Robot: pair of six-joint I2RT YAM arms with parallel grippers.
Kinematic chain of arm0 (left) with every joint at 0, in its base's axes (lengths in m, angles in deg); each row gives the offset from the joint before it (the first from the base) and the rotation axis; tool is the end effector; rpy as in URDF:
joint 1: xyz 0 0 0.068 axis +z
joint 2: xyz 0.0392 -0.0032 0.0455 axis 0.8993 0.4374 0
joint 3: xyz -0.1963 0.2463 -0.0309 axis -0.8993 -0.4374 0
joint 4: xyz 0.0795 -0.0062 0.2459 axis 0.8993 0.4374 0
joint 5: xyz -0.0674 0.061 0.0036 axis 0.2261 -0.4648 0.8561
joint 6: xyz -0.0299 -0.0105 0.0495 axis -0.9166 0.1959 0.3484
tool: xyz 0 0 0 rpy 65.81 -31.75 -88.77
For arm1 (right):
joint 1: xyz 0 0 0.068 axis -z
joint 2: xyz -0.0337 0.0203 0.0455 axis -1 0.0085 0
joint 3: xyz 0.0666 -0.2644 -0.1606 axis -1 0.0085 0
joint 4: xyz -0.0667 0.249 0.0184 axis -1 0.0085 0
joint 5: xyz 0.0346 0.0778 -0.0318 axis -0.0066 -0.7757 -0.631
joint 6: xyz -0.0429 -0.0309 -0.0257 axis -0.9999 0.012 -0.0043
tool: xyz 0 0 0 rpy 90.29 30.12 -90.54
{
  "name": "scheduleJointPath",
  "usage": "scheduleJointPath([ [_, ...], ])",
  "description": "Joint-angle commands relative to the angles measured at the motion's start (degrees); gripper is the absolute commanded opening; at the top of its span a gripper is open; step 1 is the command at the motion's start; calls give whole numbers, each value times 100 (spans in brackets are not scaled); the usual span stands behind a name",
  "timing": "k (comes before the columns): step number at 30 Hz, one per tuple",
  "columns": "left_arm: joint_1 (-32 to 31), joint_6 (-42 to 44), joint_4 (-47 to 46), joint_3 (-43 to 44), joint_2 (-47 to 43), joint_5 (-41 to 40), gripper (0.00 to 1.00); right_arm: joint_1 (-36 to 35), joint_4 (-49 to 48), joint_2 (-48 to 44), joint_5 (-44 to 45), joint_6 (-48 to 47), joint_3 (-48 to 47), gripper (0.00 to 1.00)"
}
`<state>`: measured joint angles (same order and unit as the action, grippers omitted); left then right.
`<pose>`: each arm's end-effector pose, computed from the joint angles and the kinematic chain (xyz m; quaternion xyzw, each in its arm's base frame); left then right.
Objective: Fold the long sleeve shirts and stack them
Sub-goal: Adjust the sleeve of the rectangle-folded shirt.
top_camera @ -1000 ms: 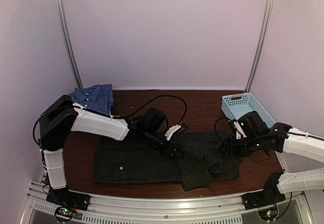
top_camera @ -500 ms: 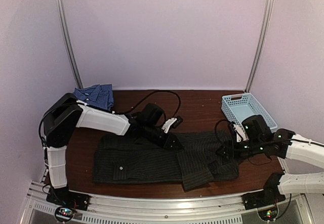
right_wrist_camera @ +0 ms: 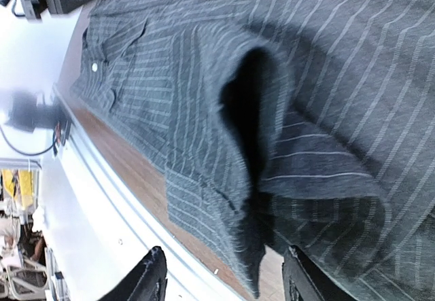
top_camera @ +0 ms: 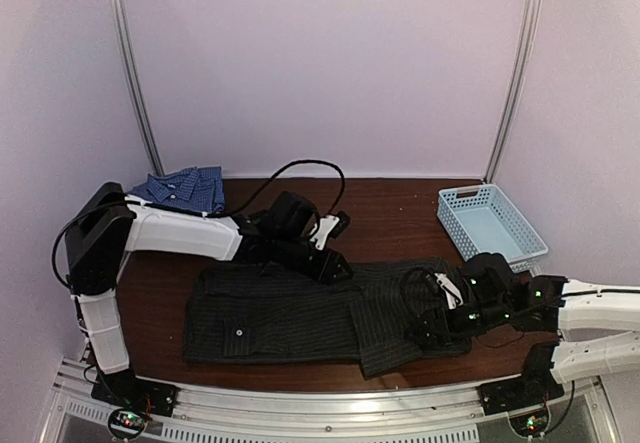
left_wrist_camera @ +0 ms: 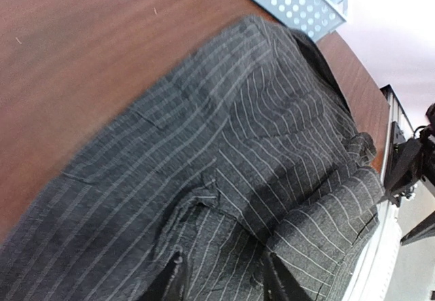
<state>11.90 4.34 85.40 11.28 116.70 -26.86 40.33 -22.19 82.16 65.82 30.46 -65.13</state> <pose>0.2588 -0.3581 0.2216 0.2637 0.8620 -0.3828 0.2023 0.0829 0.1223 0.2170 -0.1544 0.8964 0.3946 0.1300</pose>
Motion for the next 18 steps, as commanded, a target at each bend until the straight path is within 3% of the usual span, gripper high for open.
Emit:
scheduleJointPath([
  [1,32,208,114,-207,-669,-789,44,-240,-433,228,-6,109,77,56],
  [6,32,201,207,-543,-1447,-1636,62,-308,-581,594,-9,58,81,43],
  [11,31,143,206,-1010,-2243,-2557,97,-336,-761,797,-141,46,-7,17],
  [15,31,318,175,-1353,-2750,-2737,98,-360,-900,774,-402,216,-141,1],
  [18,31,482,-90,-1766,-3123,-2551,98,-362,-1114,627,-628,529,-314,0],
])
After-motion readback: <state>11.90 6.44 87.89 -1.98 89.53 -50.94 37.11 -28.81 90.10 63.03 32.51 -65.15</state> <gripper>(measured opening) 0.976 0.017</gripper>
